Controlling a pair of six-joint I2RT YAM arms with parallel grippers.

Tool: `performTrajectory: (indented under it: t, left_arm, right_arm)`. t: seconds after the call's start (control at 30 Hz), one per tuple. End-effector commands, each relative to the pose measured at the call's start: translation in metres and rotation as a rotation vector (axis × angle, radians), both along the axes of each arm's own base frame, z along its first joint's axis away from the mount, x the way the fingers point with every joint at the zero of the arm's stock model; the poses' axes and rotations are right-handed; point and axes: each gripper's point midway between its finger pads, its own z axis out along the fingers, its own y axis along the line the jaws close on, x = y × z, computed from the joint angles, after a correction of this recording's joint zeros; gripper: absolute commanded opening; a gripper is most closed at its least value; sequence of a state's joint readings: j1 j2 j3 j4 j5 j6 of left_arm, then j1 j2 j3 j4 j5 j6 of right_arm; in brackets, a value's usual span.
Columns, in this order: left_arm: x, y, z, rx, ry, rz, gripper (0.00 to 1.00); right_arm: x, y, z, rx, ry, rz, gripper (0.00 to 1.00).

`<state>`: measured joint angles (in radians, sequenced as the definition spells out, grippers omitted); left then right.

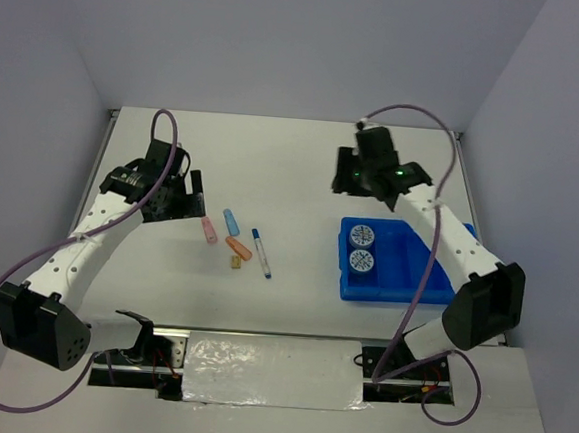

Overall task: Sort the stationery into containers
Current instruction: Pick up the stationery from the center of the board, then place the stationery in the storage box.

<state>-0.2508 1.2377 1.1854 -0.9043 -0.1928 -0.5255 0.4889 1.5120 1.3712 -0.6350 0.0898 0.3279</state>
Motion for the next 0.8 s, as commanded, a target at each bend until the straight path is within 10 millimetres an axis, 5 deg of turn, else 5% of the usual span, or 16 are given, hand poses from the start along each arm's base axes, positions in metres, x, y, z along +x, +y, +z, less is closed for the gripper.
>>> performTrajectory:
  t: [0.0, 0.1, 0.23, 0.47, 0.6, 0.77]
  left_arm:
    - [0.005, -0.003, 0.000, -0.014, -0.028, -0.020, 0.99]
    - [0.005, -0.004, -0.004, -0.021, -0.021, -0.027, 0.99]
    - [0.005, -0.006, -0.011, -0.027, 0.004, -0.023, 0.99]
    - [0.003, -0.008, -0.017, -0.039, 0.012, -0.031, 0.99]
    - [0.000, -0.007, -0.020, -0.034, 0.015, -0.034, 0.99]
    - [-0.002, -0.010, -0.023, -0.054, 0.024, -0.029, 0.99]
  right_arm:
    - [-0.023, -0.087, -0.039, -0.142, 0.163, -0.187, 0.48]
    - [-0.034, -0.136, -0.052, -0.193, 0.211, -0.325, 0.49]
    - [-0.054, -0.166, -0.072, -0.148, 0.270, -0.471, 0.54]
    - [-0.072, -0.168, -0.100, -0.103, 0.292, -0.538, 0.59]
    - [-0.076, -0.166, -0.101, -0.089, 0.288, -0.527, 0.91]
    - [-0.070, -0.163, -0.080, -0.081, 0.234, -0.509, 0.99]
